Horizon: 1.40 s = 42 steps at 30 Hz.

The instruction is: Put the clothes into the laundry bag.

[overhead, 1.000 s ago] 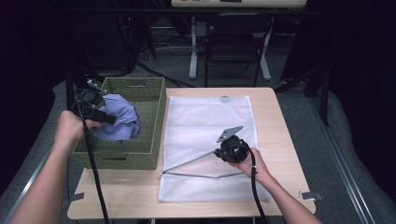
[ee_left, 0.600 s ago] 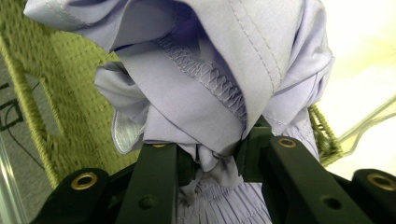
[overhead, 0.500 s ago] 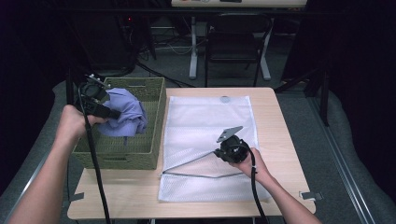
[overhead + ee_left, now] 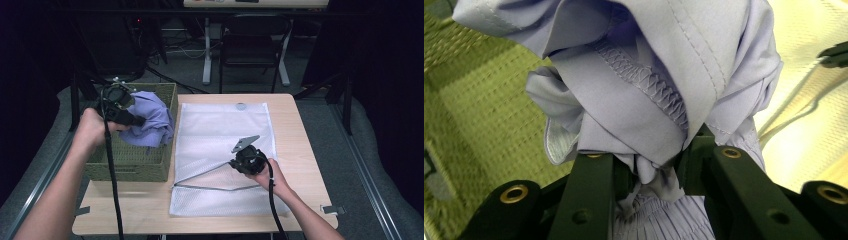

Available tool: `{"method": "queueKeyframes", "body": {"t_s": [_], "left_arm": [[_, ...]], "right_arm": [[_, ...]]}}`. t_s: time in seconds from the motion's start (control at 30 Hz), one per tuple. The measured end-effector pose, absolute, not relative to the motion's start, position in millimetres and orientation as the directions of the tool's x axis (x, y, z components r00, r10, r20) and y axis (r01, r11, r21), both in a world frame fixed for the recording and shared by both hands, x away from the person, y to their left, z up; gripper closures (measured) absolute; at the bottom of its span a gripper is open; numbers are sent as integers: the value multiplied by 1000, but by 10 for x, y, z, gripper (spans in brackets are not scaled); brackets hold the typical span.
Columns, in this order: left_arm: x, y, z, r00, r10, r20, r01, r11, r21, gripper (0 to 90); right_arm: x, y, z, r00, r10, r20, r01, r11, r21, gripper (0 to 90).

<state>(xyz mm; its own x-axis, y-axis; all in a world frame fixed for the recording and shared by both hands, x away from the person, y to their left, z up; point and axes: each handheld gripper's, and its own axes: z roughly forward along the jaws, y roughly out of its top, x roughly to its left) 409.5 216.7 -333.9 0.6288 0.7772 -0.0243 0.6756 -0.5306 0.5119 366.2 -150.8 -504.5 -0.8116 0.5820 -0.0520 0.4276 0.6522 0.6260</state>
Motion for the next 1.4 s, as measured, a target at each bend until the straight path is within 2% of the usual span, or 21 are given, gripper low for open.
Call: {"method": "queueKeyframes", "body": {"t_s": [0.53,1.4], "left_arm": [[4037,1810,-3350,720,693,-38,608,-605,514,728],[3751,1366,-3797,811,578,-91,547,-694,469,727]], "right_arm": [[3666,-1516,-5045,-813,581,-36,434,646,628,869],[3677,-1504,-5071,-803,594,-41,444,644,623,873]]}}
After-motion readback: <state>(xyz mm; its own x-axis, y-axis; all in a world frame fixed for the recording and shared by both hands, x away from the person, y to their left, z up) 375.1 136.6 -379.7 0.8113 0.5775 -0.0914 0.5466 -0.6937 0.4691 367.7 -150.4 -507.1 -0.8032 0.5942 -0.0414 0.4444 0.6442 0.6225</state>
